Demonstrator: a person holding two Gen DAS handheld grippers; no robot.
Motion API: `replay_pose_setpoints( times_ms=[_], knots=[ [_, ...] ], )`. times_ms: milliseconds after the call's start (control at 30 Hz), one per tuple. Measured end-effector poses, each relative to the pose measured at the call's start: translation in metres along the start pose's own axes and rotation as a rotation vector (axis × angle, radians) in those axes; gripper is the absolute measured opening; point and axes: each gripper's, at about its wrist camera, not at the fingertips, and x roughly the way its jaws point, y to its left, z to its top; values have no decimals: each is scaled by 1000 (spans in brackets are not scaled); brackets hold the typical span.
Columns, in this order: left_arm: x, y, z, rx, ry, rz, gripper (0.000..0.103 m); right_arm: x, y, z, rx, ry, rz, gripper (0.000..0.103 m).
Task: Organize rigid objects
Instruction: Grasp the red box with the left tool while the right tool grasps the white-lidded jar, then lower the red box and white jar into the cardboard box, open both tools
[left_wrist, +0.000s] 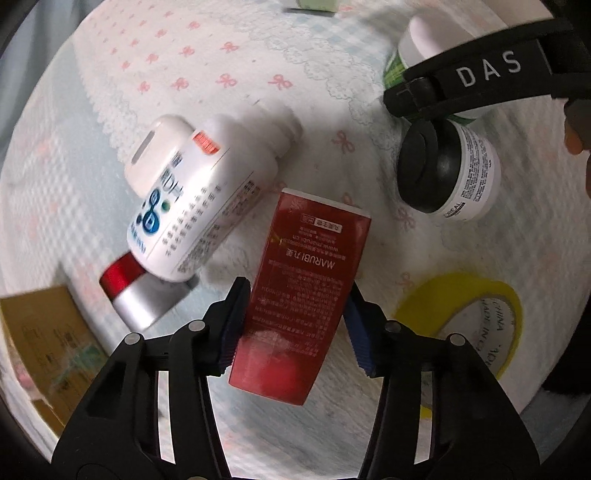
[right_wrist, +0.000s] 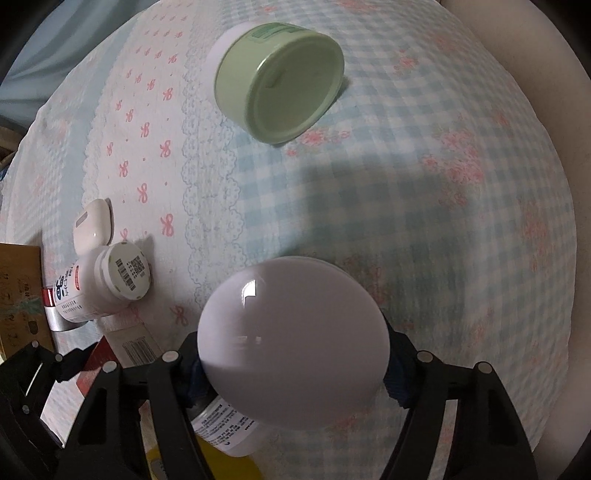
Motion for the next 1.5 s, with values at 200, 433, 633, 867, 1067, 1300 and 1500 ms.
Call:
replay_pose_setpoints(
  times_ms=[200, 433, 633, 867, 1067, 1300, 1500],
  knots=[
    [-5, 28, -19, -110, 13, -67, 44, -9, -11, 1, 23, -9, 14, 69],
    [-25, 44, -29, -158, -27, -70, 42, -23, -13, -4, 34, -39, 14, 69],
    [-57, 49, -29, -190, -81, -73, 39, -63, -8, -10, 32, -98, 11, 69],
    [-134, 75, -54, -271, -198, -89, 39, -131, 11, -23, 9, -193, 12, 69],
    [-190, 98, -74, -325, -331, -92, 39, -206, 46, -37, -37, -290, 10, 69],
    [-259, 158, -133, -352, -447, -94, 39, -271, 138, -58, -58, -390, 44, 69],
    [-282, 239, -199, -364, -484, -74, 39, -292, 236, -73, -73, -408, 83, 69]
  ],
)
